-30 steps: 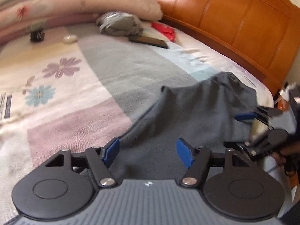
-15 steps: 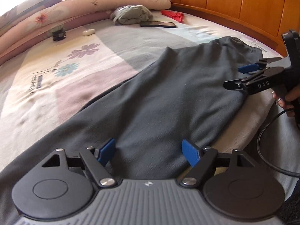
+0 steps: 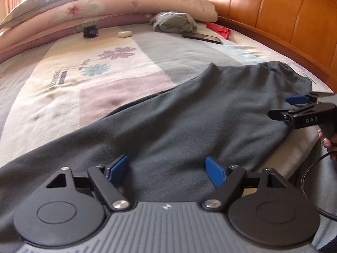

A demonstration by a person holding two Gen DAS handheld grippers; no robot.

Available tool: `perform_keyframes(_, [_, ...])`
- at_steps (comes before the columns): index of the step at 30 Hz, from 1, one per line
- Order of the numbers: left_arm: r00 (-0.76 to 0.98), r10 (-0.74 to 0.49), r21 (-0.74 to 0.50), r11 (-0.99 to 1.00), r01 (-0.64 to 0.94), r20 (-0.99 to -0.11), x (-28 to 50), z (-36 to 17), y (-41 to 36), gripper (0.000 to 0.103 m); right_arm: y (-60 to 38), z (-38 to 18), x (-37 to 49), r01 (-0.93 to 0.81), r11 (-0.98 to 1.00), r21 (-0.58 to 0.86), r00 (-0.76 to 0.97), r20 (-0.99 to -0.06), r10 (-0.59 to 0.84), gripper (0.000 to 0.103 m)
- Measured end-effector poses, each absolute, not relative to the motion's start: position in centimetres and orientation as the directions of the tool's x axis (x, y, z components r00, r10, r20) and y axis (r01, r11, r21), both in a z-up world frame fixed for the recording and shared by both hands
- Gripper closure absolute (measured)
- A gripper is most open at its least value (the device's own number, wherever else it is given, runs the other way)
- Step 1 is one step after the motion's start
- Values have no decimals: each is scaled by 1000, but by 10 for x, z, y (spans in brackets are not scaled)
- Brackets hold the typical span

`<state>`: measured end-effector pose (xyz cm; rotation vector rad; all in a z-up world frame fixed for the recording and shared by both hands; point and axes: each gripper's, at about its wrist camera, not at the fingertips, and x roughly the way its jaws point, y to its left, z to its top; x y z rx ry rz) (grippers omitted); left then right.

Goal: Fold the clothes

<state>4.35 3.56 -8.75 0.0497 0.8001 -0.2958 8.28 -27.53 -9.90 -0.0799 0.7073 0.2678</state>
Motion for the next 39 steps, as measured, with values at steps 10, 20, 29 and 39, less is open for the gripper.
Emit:
perform_keyframes(10, [649, -346, -172, 933, 317, -678, 94, -93, 17, 22, -275, -100, 81, -261, 965, 19, 739, -640, 212, 0])
perform_keyframes(20, [690, -304, -174, 951, 254, -656, 101, -72, 27, 22, -275, -100, 80, -259, 966, 21, 741, -637, 213, 0])
perform_keyframes(29, [644, -274, -105, 952, 289, -714, 37, -95, 35, 21, -275, -101, 80, -259, 966, 24, 748, -628, 216, 0])
perform_keyframes(39, [685, -199, -77, 976, 206, -701, 52, -77, 45, 20, -267, -91, 79, -242, 970, 7, 731, -656, 187, 0])
